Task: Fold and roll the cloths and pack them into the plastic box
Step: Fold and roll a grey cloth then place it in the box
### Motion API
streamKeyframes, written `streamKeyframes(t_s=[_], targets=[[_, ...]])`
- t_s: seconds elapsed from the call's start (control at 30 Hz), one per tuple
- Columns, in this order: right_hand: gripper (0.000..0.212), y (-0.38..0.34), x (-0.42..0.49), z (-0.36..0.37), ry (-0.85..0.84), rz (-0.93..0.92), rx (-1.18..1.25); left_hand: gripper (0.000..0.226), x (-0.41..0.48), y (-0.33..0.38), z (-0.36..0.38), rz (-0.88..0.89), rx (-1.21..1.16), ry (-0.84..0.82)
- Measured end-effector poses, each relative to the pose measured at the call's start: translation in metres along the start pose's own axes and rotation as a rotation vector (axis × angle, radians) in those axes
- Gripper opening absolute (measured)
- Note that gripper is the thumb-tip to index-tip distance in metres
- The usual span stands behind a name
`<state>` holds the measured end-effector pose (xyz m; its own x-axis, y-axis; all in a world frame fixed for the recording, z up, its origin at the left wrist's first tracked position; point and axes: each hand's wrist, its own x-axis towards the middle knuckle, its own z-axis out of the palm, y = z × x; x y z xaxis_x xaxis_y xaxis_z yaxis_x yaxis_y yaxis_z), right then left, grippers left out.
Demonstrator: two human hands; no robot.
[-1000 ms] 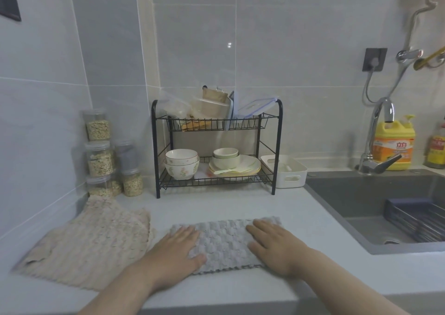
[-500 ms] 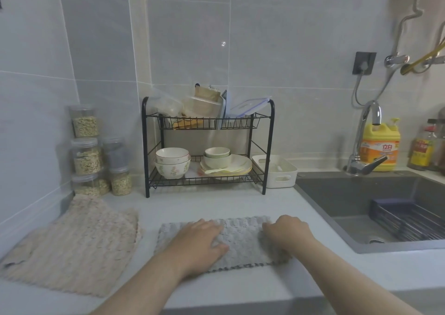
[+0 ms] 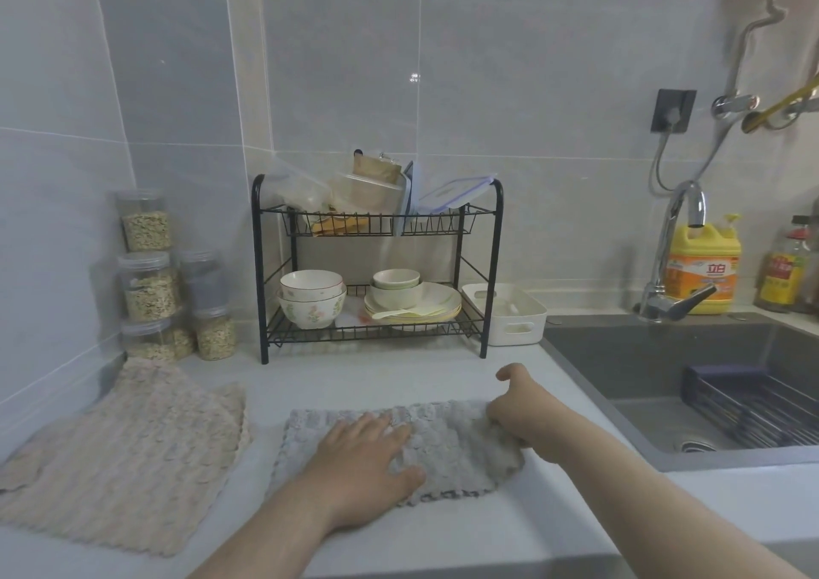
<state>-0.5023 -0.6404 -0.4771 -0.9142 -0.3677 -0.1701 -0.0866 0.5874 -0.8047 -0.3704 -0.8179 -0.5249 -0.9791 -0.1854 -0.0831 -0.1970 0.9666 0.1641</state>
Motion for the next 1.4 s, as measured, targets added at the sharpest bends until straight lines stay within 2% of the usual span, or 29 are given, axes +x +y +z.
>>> streamKeyframes(t_s=[0.07,0.13,0.17,0.23,0.3,0.33,0.4,0.43,0.5,0.57,0.63,0.73,0.8,0.87,1.0,1.1,1.27,1.33,1.4], targets=[[0.058,-0.007,0.0,-0.004,0.014,0.013,0.169,0.068,-0.001,-0.001,-0.001,0.006,-0.069,0.069],[0.058,-0.016,-0.001,-0.003,0.017,0.021,0.31,0.058,-0.003,0.004,-0.005,0.028,-0.191,0.195],[0.057,-0.021,-0.002,-0.001,0.018,0.007,0.369,0.047,-0.002,0.008,-0.008,0.024,-0.322,0.265],[0.056,-0.034,-0.006,0.005,0.03,-0.052,0.428,0.03,-0.001,0.023,-0.018,-0.038,-0.788,0.336],[0.057,-0.051,-0.016,0.015,0.038,-0.161,0.431,0.038,0.006,0.03,-0.032,-0.164,-1.377,0.205],[0.058,-0.059,-0.021,0.022,0.029,-0.23,0.407,0.05,0.008,0.03,-0.038,-0.202,-1.573,0.099],[0.058,-0.073,-0.035,0.037,-0.033,-0.362,0.324,0.073,0.013,0.023,-0.046,-0.218,-1.764,-0.04],[0.054,-0.078,-0.04,0.044,-0.09,-0.42,0.343,0.073,0.012,0.017,-0.049,-0.205,-1.814,-0.066],[0.046,-0.085,-0.046,0.053,-0.192,-0.462,0.541,0.053,0.006,0.004,-0.053,-0.155,-1.879,-0.088],[0.04,-0.088,-0.045,0.058,-0.195,-0.456,0.741,0.036,-0.001,-0.007,-0.057,-0.142,-1.88,-0.093],[0.031,-0.084,-0.041,0.062,-0.099,-0.459,0.755,0.025,-0.001,-0.019,-0.058,-0.231,-1.775,0.009],[0.024,-0.07,-0.037,0.068,0.081,-0.443,0.472,0.017,-0.002,-0.035,-0.061,-0.42,-1.621,0.163],[0.027,-0.06,-0.035,0.075,0.133,-0.473,0.227,0.009,-0.005,-0.043,-0.064,-0.488,-1.51,0.233],[0.029,-0.053,-0.032,0.083,0.113,-0.537,-0.012,0.011,-0.005,-0.056,-0.061,-0.524,-1.378,0.309],[0.032,-0.043,-0.025,0.1,0.002,-0.67,-0.362,0.02,-0.002,-0.076,-0.047,-0.569,-1.221,0.253],[0.033,-0.038,-0.022,0.108,-0.084,-0.69,-0.487,0.026,-0.01,-0.079,-0.039,-0.583,-1.303,0.267],[0.035,-0.027,-0.021,0.114,-0.121,-0.751,-0.558,0.014,-0.012,-0.079,-0.034,-0.53,-1.26,0.351],[0.04,-0.025,-0.022,0.113,-0.134,-0.756,-0.595,0.012,-0.015,-0.077,-0.034,-0.479,-1.073,0.362],[0.042,-0.025,-0.024,0.112,-0.131,-0.749,-0.589,0.026,-0.022,-0.077,-0.034,-0.414,-0.668,0.391]])
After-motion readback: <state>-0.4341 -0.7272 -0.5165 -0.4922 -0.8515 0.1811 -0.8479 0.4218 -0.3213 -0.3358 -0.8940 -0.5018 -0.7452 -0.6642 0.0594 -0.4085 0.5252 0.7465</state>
